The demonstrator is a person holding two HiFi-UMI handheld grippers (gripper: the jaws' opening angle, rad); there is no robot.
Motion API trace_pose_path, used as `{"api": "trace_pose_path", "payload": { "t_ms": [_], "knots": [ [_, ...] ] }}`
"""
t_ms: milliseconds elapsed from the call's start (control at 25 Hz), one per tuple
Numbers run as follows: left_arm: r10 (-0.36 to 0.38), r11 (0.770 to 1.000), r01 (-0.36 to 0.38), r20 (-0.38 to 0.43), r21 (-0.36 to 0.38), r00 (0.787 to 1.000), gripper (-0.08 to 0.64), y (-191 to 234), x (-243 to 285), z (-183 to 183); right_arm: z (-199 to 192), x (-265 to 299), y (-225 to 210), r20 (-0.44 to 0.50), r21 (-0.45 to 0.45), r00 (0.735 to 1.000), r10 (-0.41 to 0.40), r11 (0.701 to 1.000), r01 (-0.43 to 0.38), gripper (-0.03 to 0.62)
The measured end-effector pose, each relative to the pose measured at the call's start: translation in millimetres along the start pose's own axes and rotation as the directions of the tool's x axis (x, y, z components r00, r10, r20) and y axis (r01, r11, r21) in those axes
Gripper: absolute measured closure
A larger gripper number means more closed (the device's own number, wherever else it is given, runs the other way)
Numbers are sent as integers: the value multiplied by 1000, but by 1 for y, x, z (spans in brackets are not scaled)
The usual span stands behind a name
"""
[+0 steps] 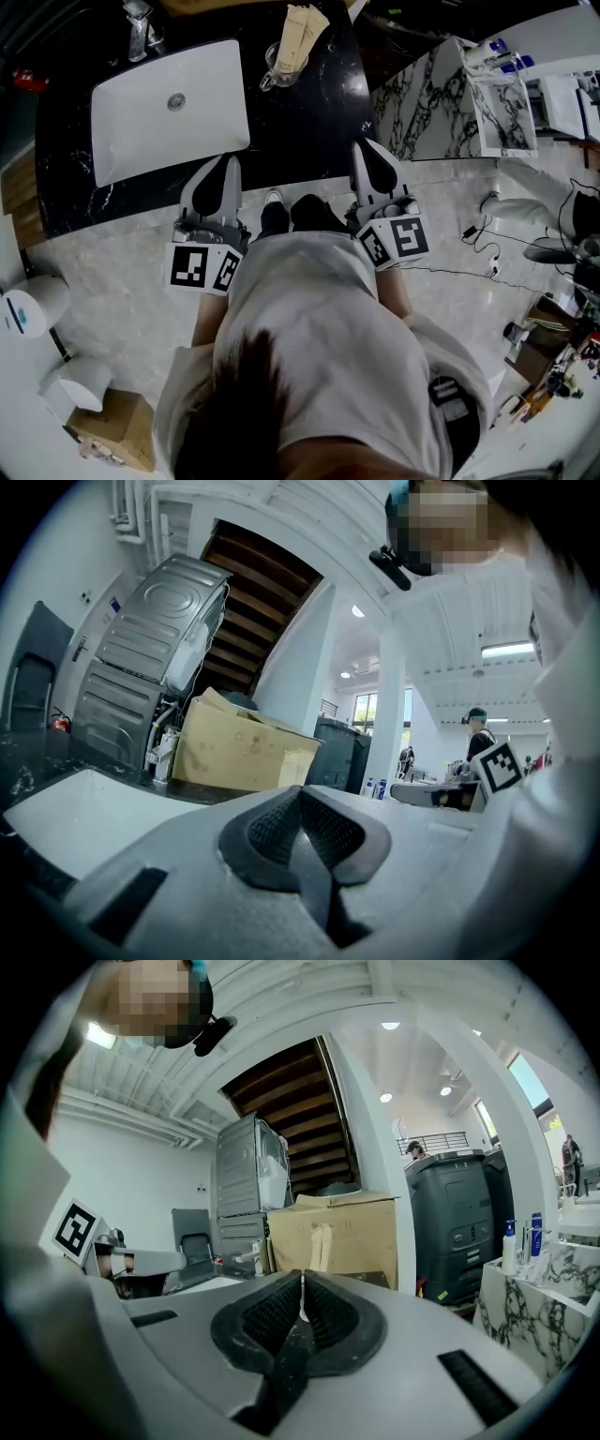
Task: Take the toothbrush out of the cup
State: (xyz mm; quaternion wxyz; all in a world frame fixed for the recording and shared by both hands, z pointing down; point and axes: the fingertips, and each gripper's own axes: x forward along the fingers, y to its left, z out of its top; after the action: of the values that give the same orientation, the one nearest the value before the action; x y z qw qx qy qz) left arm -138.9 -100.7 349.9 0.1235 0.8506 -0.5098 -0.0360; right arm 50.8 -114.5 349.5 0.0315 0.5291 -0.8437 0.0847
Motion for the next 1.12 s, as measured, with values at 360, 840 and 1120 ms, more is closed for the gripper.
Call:
{"api": "trace_pose_path", "payload": {
  "t_ms": [360, 840, 1120],
  "knots": [
    [-13, 1000, 12, -10, -14, 1000, 545, 0, 16, -2, 0, 11, -9, 0, 11, 1000, -8, 1000, 8, 575],
    [42, 999, -42, 18, -5, 999, 545, -4, 59, 17, 20, 46, -43, -5, 9, 999, 54, 999, -54, 575],
    [92, 996, -92, 32, 8, 995, 545, -4, 79, 22, 20, 68, -59, -12, 18, 994, 110, 994, -110, 575]
  ]
}}
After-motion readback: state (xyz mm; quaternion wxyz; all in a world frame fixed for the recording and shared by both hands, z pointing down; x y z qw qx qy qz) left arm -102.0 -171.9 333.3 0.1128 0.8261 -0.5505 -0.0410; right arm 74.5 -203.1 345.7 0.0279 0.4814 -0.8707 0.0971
